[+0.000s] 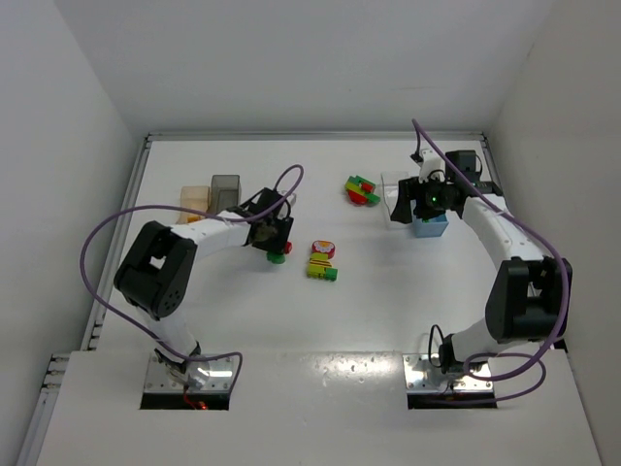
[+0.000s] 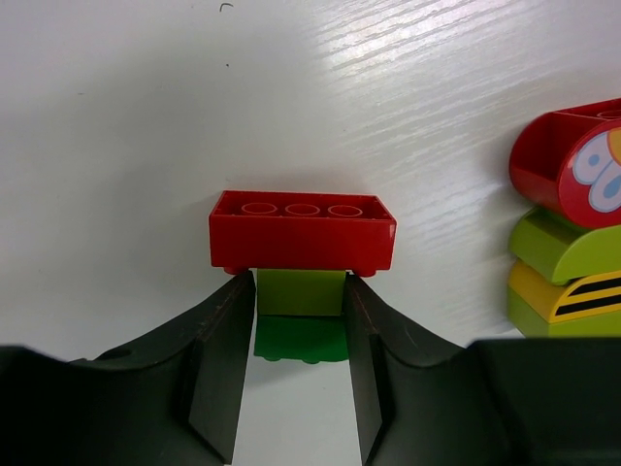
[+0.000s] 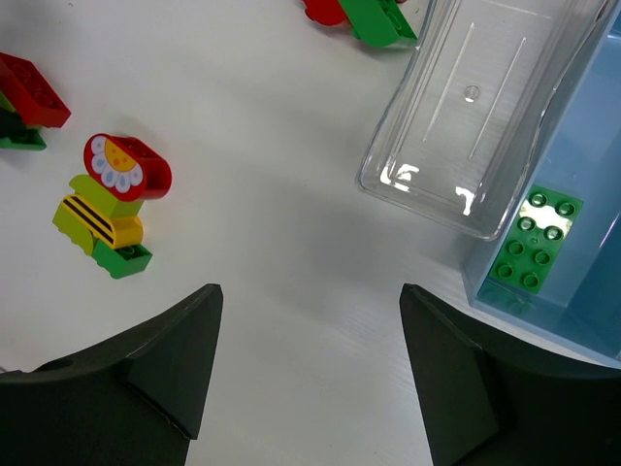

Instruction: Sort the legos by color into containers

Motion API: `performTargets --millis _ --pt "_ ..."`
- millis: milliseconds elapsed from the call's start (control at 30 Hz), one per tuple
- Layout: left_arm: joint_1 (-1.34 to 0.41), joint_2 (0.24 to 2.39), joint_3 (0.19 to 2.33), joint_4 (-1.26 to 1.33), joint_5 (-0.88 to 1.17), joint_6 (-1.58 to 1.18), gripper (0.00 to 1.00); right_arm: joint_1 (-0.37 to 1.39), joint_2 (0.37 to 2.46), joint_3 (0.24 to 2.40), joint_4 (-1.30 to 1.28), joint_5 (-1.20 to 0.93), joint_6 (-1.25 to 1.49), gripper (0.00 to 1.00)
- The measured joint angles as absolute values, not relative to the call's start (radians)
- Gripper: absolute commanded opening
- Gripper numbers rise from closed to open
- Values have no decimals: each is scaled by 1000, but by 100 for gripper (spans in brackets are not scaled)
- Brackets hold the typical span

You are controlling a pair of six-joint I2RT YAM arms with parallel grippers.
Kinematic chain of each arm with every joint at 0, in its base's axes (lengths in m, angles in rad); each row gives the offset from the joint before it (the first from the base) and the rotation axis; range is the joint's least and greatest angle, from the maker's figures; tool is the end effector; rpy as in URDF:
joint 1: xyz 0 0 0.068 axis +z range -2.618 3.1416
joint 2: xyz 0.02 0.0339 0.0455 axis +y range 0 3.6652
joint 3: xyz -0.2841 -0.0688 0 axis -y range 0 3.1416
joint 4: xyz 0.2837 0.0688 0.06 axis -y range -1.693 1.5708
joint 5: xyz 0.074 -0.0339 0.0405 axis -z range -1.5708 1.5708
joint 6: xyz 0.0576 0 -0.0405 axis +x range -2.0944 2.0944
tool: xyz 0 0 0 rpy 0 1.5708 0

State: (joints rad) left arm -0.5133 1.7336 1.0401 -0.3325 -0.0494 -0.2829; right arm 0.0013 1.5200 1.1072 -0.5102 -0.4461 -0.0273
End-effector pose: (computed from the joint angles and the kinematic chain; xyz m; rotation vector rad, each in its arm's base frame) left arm 0.3418 -0.1894 0.1461 0.2823 2.5966 -0.2234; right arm 0.3655 0.0253 0.2379 -0.2205 2.4353 0.5424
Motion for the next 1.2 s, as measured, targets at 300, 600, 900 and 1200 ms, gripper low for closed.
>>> performTargets --millis 300,600,900,1200 --pt "-517 1792 1039 -305 -72 -271 55 1 1520 1107 -510 -446 -27 74" --pt "-517 1803 1052 -300 -86 -254 51 1 1520 1107 -510 -447 -27 74" --pt "-517 1803 1050 -275 -73 -243 17 1 1520 1107 -510 -458 -27 74" --pt "-517 1590 949 -222 57 -137 15 3 1557 1107 -506 -702 24 74"
